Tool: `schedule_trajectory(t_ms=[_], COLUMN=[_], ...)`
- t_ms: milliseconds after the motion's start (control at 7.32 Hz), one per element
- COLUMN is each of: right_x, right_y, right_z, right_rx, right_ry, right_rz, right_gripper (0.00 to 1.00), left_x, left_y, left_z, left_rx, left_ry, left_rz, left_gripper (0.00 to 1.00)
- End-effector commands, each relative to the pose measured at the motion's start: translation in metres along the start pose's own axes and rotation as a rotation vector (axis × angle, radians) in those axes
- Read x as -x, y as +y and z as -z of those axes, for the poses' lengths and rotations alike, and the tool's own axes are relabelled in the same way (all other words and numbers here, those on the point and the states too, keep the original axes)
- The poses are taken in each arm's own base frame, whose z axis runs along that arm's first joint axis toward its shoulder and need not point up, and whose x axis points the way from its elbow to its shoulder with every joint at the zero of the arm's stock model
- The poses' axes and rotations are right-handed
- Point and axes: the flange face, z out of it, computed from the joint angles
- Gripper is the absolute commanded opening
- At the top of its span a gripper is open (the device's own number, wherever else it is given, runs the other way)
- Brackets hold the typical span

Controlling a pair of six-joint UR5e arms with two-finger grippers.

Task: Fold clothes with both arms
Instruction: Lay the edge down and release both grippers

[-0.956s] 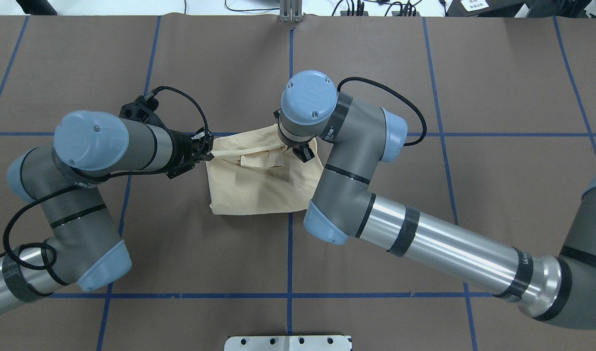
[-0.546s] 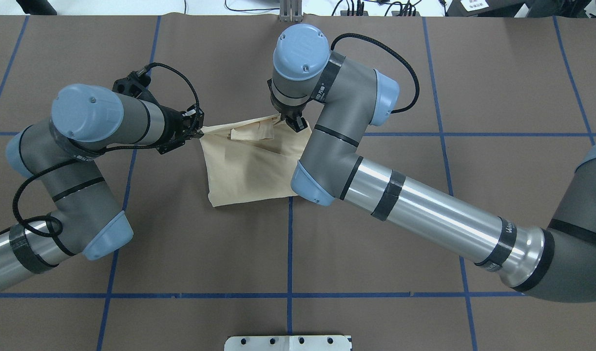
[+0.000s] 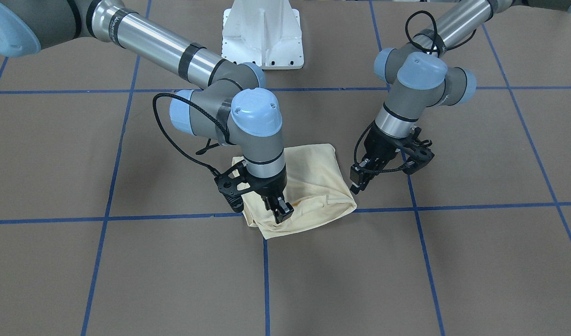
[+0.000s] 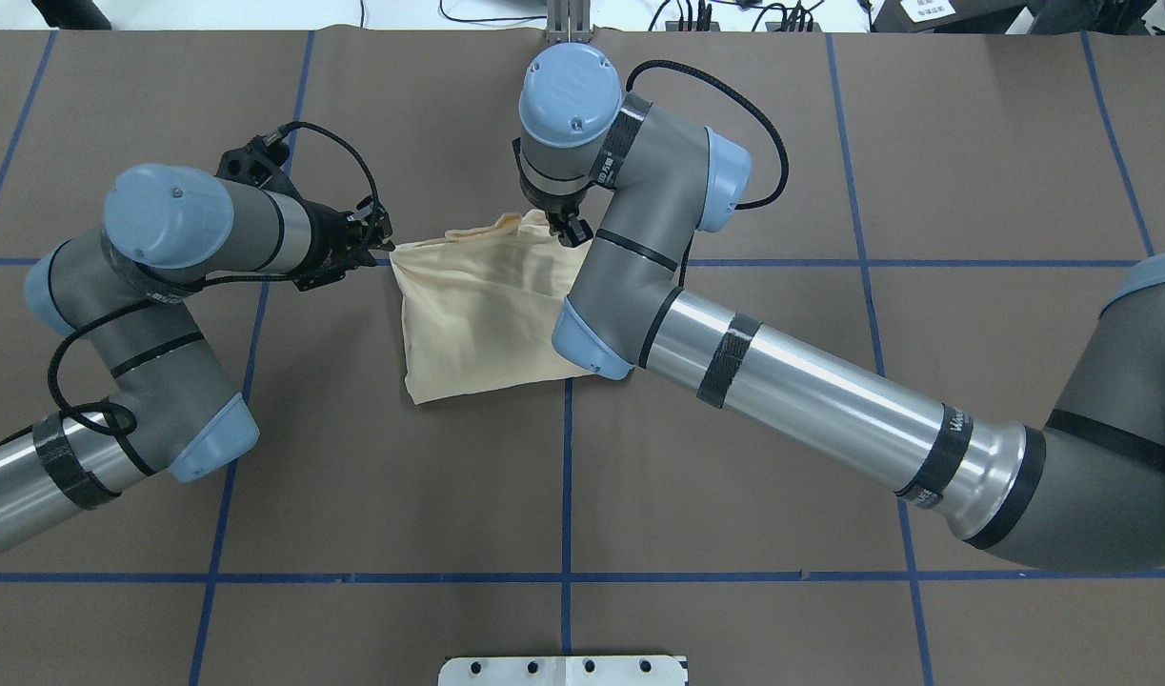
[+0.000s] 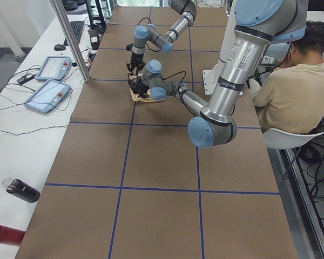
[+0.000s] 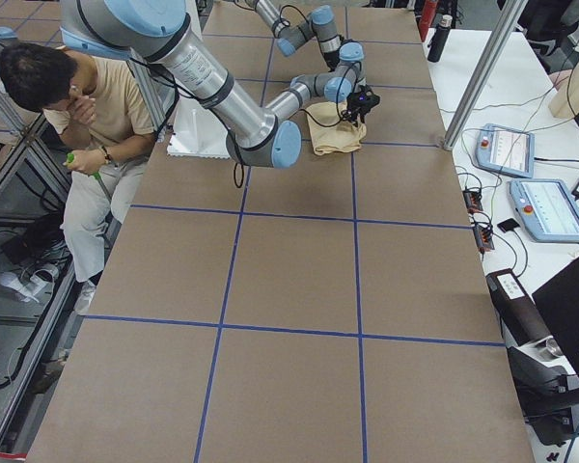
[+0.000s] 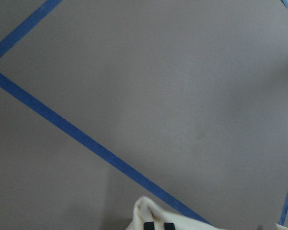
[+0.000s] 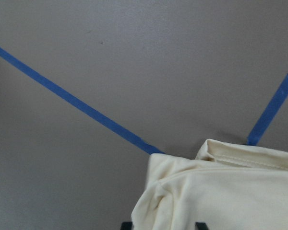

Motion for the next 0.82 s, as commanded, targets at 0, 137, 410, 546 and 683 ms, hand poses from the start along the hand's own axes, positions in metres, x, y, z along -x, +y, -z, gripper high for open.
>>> schedule_trajectory(t_ms=[0, 137, 410, 546, 683], right_x=[0.016, 0.013, 0.006, -0.005, -0.031], right_y=[-0.030, -0.049, -0.083, -0.124, -0.171], right_z=[0.006, 0.001, -0.004, -0.002, 0.001], right_rx=[-0.029, -0.046, -0.056, -0.038, -0.020], right_ry=[-0.024, -0.013, 0.010, 0.036, 0.054], right_rz=[0.043, 0.089, 0.172, 0.194, 0.273], right_gripper=[1.00, 1.00, 1.00, 1.00, 1.00], left_x=[-0.004, -0.006, -0.011, -0.006, 0.017], left_y=[-0.015, -0.018, -0.030, -0.041, -0.042], left_z=[0.006, 0.010, 0.028, 0.042, 0.055], left_rx=[-0.013, 0.009, 0.079, 0.099, 0.117], left_ry=[0.012, 0.016, 0.028, 0.037, 0.035], left_rz=[-0.009, -0.006, -0.100, -0.219, -0.346], left_gripper=[1.00, 1.00, 1.00, 1.00, 1.00])
